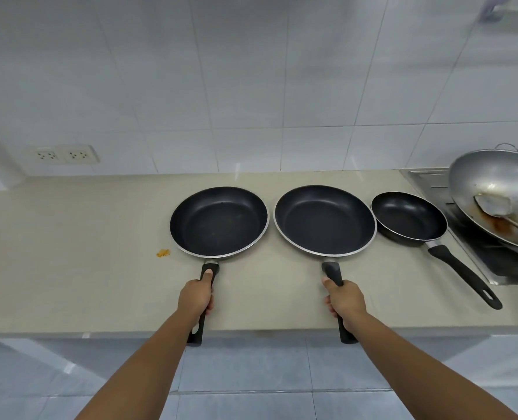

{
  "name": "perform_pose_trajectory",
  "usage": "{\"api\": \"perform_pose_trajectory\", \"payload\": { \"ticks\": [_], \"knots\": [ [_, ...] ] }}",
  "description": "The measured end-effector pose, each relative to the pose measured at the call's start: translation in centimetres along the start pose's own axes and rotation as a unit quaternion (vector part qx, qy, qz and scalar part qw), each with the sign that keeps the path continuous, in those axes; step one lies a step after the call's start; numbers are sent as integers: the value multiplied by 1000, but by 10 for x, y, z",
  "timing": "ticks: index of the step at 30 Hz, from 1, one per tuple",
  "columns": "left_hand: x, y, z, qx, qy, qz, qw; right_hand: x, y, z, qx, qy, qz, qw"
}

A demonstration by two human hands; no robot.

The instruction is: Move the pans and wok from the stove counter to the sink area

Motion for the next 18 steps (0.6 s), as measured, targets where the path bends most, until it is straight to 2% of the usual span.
{"api": "perform_pose_trajectory", "payload": {
  "ticks": [13, 18],
  "knots": [
    [4, -7, -19, 9, -12, 39, 999, -2, -2, 5, 2, 25, -19, 999],
    [8, -24, -32, 50, -85, 166, 981, -20, 4, 10, -58, 53, -119, 990]
  ]
}}
Point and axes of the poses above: each hand's wrist, its own z-axis towards the middle knuckle, its own x-axis out of the palm, y = z × x, the point moved 3 cm from there along z, towards the middle knuckle, and after that the axes turned 8 degrees about x, right-handed, at the moved point
